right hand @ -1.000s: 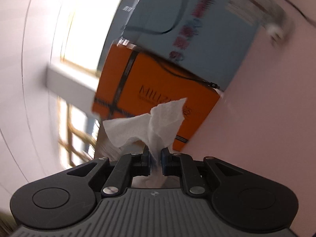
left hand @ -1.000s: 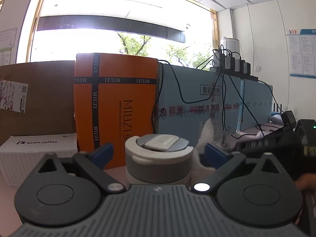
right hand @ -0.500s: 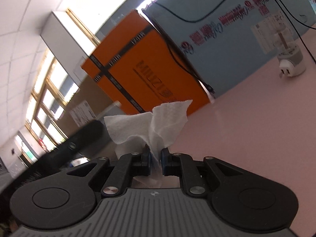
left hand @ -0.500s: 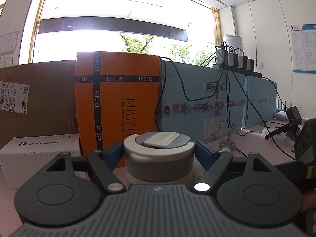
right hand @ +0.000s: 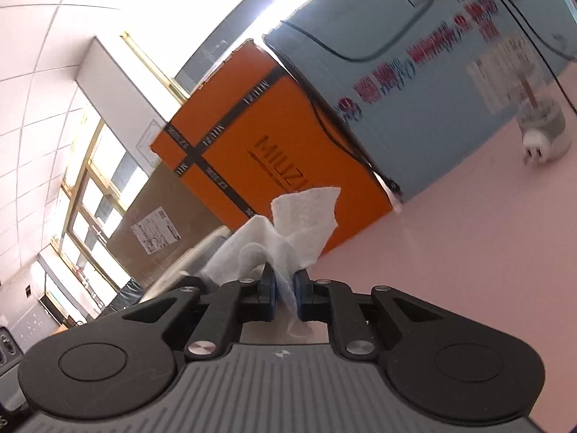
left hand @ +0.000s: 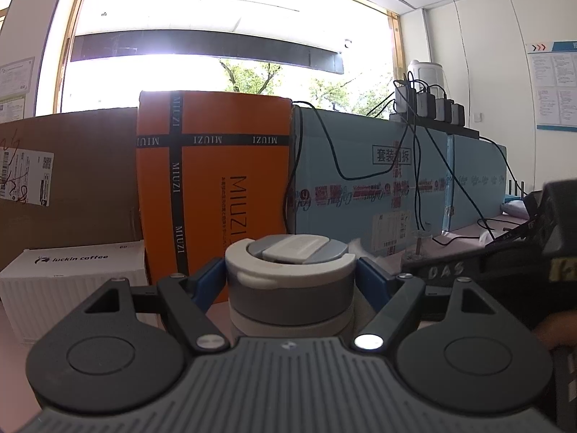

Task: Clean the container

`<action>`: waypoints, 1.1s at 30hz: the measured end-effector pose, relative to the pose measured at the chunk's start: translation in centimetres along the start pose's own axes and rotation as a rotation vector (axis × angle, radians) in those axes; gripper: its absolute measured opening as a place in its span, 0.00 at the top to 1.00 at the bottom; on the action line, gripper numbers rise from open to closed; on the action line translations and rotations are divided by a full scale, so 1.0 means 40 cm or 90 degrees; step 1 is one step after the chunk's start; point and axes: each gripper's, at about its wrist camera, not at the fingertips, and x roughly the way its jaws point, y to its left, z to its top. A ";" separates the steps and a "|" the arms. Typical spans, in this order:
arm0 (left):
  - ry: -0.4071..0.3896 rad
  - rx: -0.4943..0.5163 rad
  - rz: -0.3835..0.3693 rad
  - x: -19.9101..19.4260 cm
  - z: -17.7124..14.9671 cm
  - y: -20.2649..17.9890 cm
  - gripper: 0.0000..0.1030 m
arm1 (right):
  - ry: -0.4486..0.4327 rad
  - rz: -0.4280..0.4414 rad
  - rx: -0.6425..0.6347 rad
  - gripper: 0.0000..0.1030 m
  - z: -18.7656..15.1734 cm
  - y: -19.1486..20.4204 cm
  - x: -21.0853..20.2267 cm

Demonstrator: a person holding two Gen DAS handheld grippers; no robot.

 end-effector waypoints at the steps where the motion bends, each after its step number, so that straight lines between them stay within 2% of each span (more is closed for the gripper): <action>1: 0.000 0.000 0.000 0.000 0.000 0.001 0.26 | 0.004 -0.001 0.007 0.89 -0.001 -0.006 0.005; 10: 0.000 -0.002 -0.001 0.001 -0.001 0.003 0.26 | 0.065 -0.045 0.011 0.89 -0.026 -0.035 0.049; 13: 0.000 0.000 -0.001 0.000 -0.001 0.002 0.26 | 0.082 -0.073 -0.013 0.89 -0.035 -0.028 0.065; 23: 0.008 0.005 0.000 0.002 -0.006 -0.002 0.26 | 0.029 -0.053 -0.048 0.89 -0.007 0.015 0.017; 29: 0.008 0.003 0.001 0.004 -0.007 0.000 0.26 | 0.025 -0.052 -0.080 0.89 -0.006 0.043 -0.006; 33: 0.009 0.006 0.001 0.005 -0.006 -0.002 0.26 | 0.045 -0.070 -0.097 0.89 -0.021 0.041 -0.003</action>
